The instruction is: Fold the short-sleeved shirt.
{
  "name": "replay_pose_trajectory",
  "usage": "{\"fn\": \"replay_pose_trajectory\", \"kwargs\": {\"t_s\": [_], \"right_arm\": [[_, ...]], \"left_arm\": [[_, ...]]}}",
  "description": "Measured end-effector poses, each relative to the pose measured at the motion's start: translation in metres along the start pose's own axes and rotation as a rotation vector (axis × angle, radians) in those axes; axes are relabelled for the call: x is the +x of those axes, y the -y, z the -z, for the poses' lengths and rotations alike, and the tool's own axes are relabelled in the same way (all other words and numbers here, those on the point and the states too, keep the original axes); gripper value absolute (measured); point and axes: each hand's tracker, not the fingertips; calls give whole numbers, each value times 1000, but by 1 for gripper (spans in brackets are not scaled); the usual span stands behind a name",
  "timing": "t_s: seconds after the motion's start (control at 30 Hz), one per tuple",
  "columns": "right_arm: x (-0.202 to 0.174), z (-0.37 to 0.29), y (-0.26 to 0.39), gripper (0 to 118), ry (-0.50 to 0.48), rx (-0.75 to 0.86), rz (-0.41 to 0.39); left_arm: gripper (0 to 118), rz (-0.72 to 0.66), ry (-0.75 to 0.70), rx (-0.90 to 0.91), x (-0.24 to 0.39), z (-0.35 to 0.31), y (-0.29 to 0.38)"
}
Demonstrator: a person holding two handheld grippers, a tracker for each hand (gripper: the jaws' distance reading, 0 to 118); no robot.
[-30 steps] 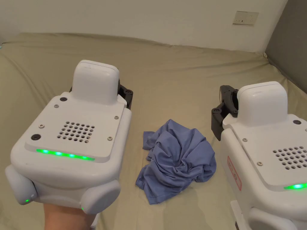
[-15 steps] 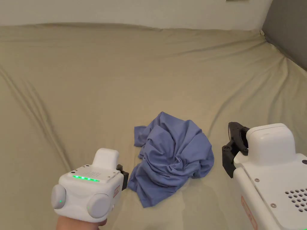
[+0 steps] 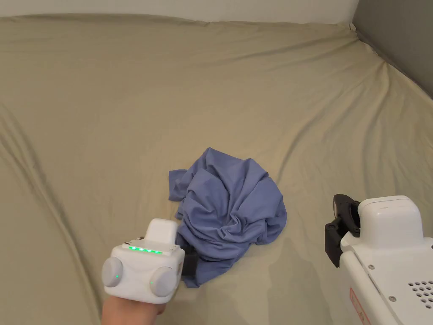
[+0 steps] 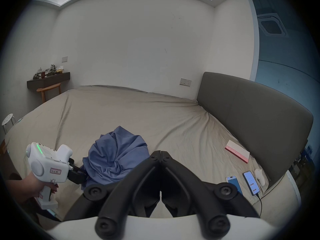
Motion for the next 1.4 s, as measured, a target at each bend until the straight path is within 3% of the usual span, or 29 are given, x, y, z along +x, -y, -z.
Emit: {"fn": "replay_pose_trajectory", "kwargs": {"t_s": [0.03,0.13,0.17,0.2,0.43,0.53,0.73,0.8,0.83,0.87,0.9,1.03,1.07,1.1,1.13,1.17,1.2,1.27,1.4], "right_arm": [[-1,0,0,0,0,-3,-2],[-4,3,-1,0,-14,-10,-4],[-5,4,0,0,-22,-13,-5],[-6,7,0,0,-30,-16,-7],[0,49,2,0,-104,-83,-31],[2,91,11,0,-145,-176,-2],[-16,179,43,4,-205,-362,-31],[-25,203,54,35,-215,-415,-53],[-31,211,59,62,-228,-452,-67],[-35,221,64,101,-222,-481,-82],[-38,230,70,117,-215,-502,-98],[-34,273,109,114,-224,-516,-114],[-35,277,115,106,-249,-541,-90],[-48,250,93,93,-284,-540,-51],[-50,237,84,69,-338,-506,0],[-51,230,80,26,-368,-483,30],[-54,224,78,11,-357,-438,-24],[-60,218,74,11,-295,-416,-125],[-37,198,44,11,-294,-332,15]], "left_arm": [[78,11,-2,20,5,-1,1],[21,51,86,33,20,-9,0],[16,90,24,43,27,-12,0],[12,150,-32,44,30,-13,-1],[7,-6,57,148,-18,-61,-6],[7,-1,22,206,-30,-88,-5],[6,-42,9,274,-46,-116,-1],[6,-46,10,263,-46,-116,1],[6,-49,6,259,-46,-116,3],[6,-50,0,254,-47,-115,5],[6,-51,0,250,-47,-115,6],[6,-63,-3,236,-50,-111,12],[6,-60,-4,229,-51,-109,12],[6,-58,-4,224,-52,-108,14],[6,-55,-4,221,-52,-107,15],[6,-53,-8,220,-53,-106,16],[6,-53,-12,216,-54,-105,16],[6,-76,-7,217,-59,-106,15],[6,-111,-24,262,-72,-124,7]]}}
